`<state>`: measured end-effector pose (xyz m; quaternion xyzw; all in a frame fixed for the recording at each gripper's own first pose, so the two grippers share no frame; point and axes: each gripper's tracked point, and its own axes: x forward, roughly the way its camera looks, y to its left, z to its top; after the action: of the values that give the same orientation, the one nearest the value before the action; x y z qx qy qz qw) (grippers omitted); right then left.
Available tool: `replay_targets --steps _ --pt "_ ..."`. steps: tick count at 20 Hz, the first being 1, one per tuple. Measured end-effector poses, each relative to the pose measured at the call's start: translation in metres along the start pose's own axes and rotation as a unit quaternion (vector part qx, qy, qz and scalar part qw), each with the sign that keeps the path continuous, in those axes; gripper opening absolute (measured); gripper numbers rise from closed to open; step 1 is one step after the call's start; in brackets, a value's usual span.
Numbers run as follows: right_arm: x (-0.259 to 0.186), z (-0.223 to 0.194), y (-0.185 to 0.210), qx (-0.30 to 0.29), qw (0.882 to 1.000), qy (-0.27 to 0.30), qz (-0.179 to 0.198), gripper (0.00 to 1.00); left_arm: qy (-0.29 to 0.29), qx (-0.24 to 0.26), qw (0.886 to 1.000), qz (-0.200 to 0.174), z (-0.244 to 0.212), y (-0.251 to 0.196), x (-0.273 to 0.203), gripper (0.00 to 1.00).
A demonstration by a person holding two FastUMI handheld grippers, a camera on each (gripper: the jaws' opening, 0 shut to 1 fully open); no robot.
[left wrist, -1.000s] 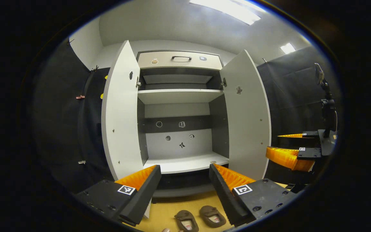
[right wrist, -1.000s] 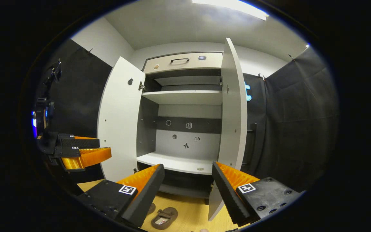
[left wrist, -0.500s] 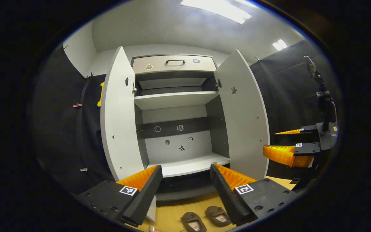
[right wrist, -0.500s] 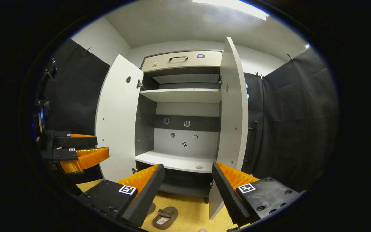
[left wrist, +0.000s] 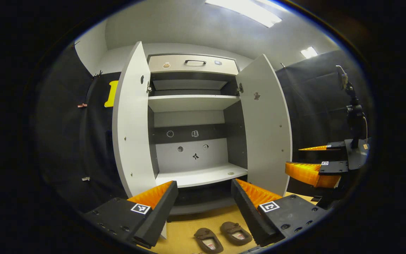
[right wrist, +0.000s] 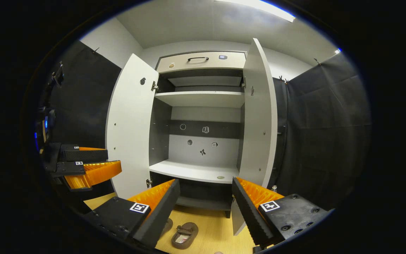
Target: Grab one shoe with the right hand and put it into the shoe cabinet, grab the other shoe with the left hand and put it into the shoe cabinet; then close the right door with the right hand and the left door with the left hand.
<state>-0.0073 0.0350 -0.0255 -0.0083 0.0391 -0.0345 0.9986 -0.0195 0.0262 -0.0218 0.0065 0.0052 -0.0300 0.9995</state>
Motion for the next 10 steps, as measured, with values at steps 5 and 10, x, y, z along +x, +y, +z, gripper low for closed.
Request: replay_targets --steps 5,10 --pt "0.006 -0.045 0.022 0.008 0.999 0.038 0.004 0.98 -0.003 -0.003 1.0 0.002 -0.005 0.018 -0.009 0.96" --pt "0.022 -0.109 0.042 0.021 0.995 0.095 0.013 0.98 0.003 -0.011 1.0 0.02 -0.016 0.035 -0.005 0.96"
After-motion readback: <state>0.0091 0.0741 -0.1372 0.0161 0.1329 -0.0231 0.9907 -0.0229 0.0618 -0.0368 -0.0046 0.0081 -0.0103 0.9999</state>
